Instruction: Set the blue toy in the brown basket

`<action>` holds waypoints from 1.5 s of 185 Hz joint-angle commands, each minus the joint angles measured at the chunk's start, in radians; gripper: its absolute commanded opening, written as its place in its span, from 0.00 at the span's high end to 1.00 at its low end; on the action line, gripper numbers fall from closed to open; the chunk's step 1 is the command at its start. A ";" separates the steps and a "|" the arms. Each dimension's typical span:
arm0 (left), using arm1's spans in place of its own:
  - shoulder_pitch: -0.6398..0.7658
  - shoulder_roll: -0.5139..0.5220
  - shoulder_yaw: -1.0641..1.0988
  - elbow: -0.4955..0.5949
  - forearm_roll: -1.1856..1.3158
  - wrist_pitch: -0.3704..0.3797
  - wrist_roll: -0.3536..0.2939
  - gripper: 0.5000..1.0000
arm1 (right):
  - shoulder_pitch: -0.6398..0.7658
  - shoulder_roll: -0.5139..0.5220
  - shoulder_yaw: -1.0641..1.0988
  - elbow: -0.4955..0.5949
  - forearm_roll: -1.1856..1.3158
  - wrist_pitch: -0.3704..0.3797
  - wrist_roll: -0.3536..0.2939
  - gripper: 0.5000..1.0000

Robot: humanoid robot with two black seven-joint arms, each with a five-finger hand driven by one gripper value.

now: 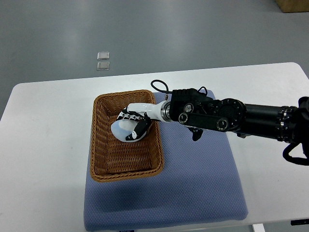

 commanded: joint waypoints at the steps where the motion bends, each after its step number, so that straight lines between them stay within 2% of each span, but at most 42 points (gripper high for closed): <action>1: 0.000 0.000 0.000 0.002 0.000 0.000 0.000 0.00 | 0.001 0.000 0.004 -0.001 -0.002 0.002 0.020 0.31; 22: 0.000 0.000 0.000 0.005 -0.002 0.000 0.000 0.00 | 0.001 0.000 0.009 -0.002 0.000 0.003 0.022 0.28; 33: 0.000 0.000 0.000 0.005 0.000 0.000 0.000 0.00 | 0.003 0.000 0.015 -0.005 0.000 0.003 0.023 0.21; 86: 0.000 0.000 0.000 0.007 -0.002 0.000 0.000 0.00 | 0.007 0.000 0.150 -0.039 0.001 0.006 0.023 0.20; 135: -0.001 0.000 0.000 0.000 0.000 0.000 0.000 0.00 | -0.031 0.000 0.433 -0.062 0.004 0.006 0.028 0.19; 156: 0.000 0.000 0.000 -0.001 0.000 0.000 0.000 0.00 | -0.088 0.000 0.625 -0.068 0.009 0.006 0.069 0.19; 182: 0.000 0.000 0.000 -0.001 0.000 0.000 0.000 0.00 | -0.232 -0.031 0.895 -0.071 0.023 0.002 0.114 0.19; 209: -0.001 0.000 0.000 -0.004 0.000 0.000 0.000 0.00 | -0.365 -0.014 1.105 -0.080 0.228 -0.006 0.123 0.19; 278: 0.000 0.000 0.000 -0.003 0.000 0.000 0.000 0.00 | -0.526 -0.011 1.188 -0.100 0.464 0.008 0.183 0.19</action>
